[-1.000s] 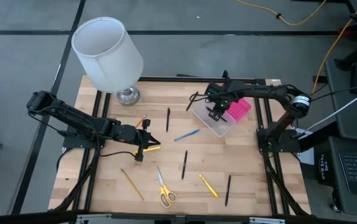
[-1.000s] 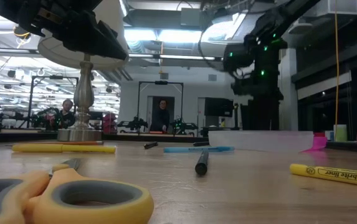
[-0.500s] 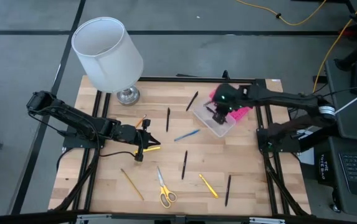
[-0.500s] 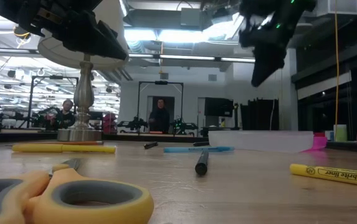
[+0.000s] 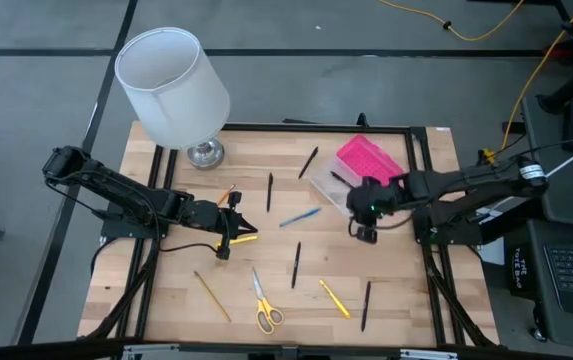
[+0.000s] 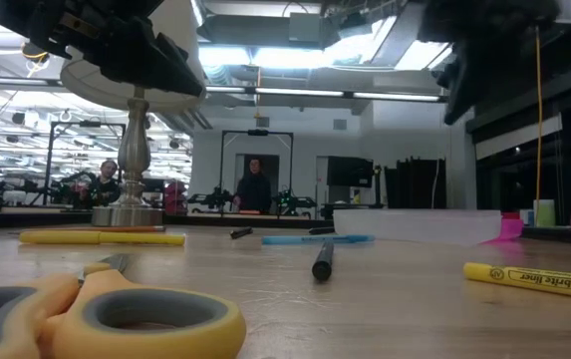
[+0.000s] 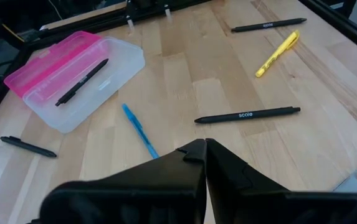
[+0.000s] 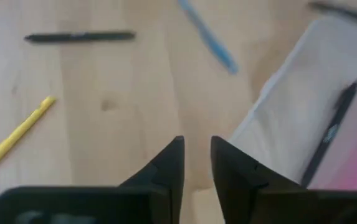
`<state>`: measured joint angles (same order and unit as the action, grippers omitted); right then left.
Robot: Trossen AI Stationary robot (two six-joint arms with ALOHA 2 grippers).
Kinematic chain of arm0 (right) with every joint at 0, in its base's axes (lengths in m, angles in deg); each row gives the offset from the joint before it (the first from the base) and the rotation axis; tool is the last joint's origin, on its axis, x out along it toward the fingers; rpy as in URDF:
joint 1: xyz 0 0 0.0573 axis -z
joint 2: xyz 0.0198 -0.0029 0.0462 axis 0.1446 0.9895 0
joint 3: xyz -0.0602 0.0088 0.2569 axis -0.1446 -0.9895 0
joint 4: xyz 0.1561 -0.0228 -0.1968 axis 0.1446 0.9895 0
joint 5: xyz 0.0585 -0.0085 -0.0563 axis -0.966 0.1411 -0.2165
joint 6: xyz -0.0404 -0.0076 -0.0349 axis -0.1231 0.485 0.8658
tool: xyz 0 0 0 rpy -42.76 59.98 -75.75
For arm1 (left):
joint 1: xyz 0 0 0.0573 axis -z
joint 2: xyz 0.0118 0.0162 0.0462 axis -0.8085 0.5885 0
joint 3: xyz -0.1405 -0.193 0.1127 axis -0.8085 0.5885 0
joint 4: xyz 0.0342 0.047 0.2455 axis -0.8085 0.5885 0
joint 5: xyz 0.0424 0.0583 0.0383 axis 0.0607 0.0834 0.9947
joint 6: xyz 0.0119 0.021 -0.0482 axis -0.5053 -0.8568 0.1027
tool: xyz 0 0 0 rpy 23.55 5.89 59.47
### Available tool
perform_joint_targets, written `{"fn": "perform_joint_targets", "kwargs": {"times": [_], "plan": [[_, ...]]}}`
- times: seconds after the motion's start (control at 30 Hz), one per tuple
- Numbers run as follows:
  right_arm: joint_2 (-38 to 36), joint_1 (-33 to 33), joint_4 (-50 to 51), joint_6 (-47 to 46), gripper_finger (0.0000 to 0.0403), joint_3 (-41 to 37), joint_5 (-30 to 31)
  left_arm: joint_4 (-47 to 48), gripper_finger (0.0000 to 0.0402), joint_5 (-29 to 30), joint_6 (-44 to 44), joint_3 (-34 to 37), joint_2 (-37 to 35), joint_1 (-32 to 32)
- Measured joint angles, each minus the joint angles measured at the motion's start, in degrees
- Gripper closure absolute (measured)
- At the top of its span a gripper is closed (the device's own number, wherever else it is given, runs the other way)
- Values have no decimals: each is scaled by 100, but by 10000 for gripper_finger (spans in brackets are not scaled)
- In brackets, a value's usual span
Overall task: Pick & place school supplies into a supply box
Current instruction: Put the black pen into the pink supply box
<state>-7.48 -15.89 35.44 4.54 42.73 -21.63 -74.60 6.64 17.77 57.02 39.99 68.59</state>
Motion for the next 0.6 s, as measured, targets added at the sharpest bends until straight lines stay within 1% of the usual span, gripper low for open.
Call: {"fn": "perform_joint_targets", "kwargs": {"times": [0.2, 0.4, 0.5, 0.6], "plan": [[0, -709, 254, -992, 354, -31, -3, 0, 398, -1, -2, 0, 0, 0], [0, -1218, 258, -1402, 378, -31, -8, -2, 398, 1, -2, 0, 0, 0], [2, -1418, 291, -1303, 395, -31, -61, -2, 398, 1, -2, 0, 0, 0], [2, -1574, 288, -797, 395, -31, -286, -2, 398, 1, -2, 0, 0, 0]]}}
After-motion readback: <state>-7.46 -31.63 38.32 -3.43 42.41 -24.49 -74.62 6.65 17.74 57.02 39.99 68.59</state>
